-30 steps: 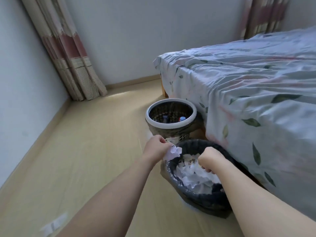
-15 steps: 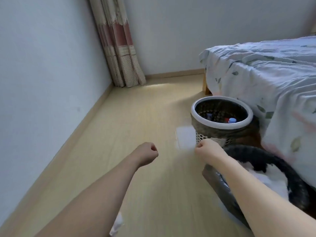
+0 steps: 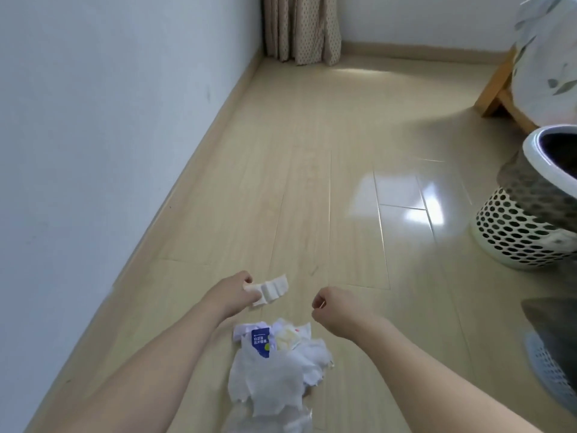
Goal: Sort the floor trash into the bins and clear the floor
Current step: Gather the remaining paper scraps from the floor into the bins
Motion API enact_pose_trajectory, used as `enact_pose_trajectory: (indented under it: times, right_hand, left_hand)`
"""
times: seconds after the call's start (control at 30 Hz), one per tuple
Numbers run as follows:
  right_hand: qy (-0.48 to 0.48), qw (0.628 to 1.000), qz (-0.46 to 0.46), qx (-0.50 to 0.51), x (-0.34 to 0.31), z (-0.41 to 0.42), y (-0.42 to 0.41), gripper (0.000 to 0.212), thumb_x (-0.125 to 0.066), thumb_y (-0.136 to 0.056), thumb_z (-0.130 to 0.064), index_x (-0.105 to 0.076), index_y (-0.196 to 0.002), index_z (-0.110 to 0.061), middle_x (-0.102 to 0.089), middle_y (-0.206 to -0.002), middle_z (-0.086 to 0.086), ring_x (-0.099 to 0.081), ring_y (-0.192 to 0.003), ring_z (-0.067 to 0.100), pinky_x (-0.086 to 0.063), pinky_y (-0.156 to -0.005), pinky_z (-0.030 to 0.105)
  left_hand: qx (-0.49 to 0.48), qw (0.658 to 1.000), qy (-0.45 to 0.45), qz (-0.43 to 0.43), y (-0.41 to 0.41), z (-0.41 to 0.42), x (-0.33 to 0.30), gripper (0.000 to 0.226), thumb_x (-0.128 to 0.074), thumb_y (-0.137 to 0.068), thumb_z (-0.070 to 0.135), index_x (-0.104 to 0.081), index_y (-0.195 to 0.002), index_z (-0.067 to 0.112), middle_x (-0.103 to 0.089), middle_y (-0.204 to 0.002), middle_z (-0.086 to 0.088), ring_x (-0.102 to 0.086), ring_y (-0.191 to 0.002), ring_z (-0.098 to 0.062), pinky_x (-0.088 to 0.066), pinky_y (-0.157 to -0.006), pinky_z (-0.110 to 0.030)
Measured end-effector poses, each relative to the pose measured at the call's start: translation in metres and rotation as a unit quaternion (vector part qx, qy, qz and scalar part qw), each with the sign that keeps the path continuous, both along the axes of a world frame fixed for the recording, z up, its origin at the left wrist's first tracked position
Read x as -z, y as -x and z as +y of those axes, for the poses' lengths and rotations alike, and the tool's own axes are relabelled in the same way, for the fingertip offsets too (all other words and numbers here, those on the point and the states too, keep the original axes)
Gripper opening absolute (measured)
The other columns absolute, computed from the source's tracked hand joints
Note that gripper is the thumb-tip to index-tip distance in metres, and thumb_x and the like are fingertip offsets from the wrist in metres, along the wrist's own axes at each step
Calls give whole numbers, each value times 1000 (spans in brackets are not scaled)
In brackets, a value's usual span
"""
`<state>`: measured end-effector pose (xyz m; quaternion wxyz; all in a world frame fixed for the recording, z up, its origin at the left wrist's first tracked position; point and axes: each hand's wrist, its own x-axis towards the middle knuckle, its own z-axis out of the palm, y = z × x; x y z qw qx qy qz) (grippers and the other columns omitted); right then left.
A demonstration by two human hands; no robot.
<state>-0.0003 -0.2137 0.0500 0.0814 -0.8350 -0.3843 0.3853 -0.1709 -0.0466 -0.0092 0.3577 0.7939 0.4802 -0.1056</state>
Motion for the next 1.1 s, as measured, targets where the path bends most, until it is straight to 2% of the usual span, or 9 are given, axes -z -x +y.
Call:
enact_pose_trajectory:
  times: [0.1, 0.2, 0.27, 0.37, 0.57, 0.7, 0.8, 0.9, 1.1]
  right_hand:
    - [33, 999, -5, -10, 30, 16, 8, 31, -50, -88, -22, -56, -119, -21, -59, -116, -1, -58, -94, 17, -50, -81, 29]
    - [66, 998, -5, -22, 55, 25, 15, 32, -53, -87, -29, -55, -118, -24, -60, -113, -3, -59, -95, 16, -51, -82, 30]
    - [84, 996, 9, -36, 65, 28, 22, 27, -57, -86, -35, -57, -110, -23, -60, -106, -5, -58, -88, 14, -49, -77, 28]
    - [113, 992, 34, -50, 71, 27, 39, 21, -60, -82, -38, -55, -91, -20, -57, -94, -5, -53, -77, 13, -45, -68, 27]
    - [144, 986, -9, -79, 77, 26, 44, 36, -63, -82, -39, -51, -109, -17, -51, -109, -2, -49, -90, 18, -40, -72, 28]
    - [138, 984, -38, -108, 83, 26, 44, 11, -49, -91, -29, -46, -86, -21, -45, -100, -2, -48, -85, 18, -42, -74, 28]
    - [124, 986, -39, -101, 85, 27, 46, 7, -47, -91, -27, -44, -88, -22, -49, -100, -1, -50, -84, 19, -42, -71, 28]
    - [110, 990, -26, -89, 84, 28, 46, 12, -51, -88, -31, -43, -88, -22, -48, -96, -4, -48, -81, 16, -37, -61, 23]
    - [129, 986, -38, -99, 87, 27, 49, 25, -52, -86, -20, -38, -66, -25, -44, -93, -3, -47, -76, 17, -37, -60, 22]
  left_hand:
    - [134, 984, -117, 10, -12, 6, 45, 46, -52, -87, 50, -48, -128, 28, -54, -116, 1, -56, -107, -23, -43, -84, -35]
    - [121, 943, -303, -71, -9, 7, 82, 33, -40, -85, 38, -62, -91, 13, -60, -81, -3, -59, -67, -29, -39, -55, -32]
    - [67, 924, -357, -120, -9, 9, 90, 25, -39, -80, 27, -58, -78, 11, -57, -67, -3, -53, -52, -28, -34, -47, -29]
    - [62, 919, -369, -128, -7, 11, 96, 22, -40, -77, 23, -58, -78, 11, -56, -66, -2, -51, -52, -26, -33, -48, -27]
    - [46, 924, -357, -132, -7, 15, 103, 21, -40, -78, 23, -57, -80, 11, -56, -67, -3, -52, -54, -27, -37, -48, -29]
    - [51, 918, -367, -140, -8, 14, 102, 20, -39, -78, 23, -56, -80, 11, -56, -67, -3, -51, -53, -25, -34, -49, -28]
    - [43, 916, -371, -143, -6, 13, 103, 21, -39, -77, 23, -56, -80, 11, -56, -67, -4, -51, -53, -26, -36, -49, -29]
    - [34, 916, -375, -142, -4, 10, 104, 23, -38, -78, 21, -58, -81, 10, -56, -68, -4, -51, -55, -26, -38, -51, -30]
    - [36, 918, -374, -129, -3, 7, 101, 24, -38, -79, 23, -59, -82, 11, -57, -69, -3, -52, -57, -25, -40, -52, -31]
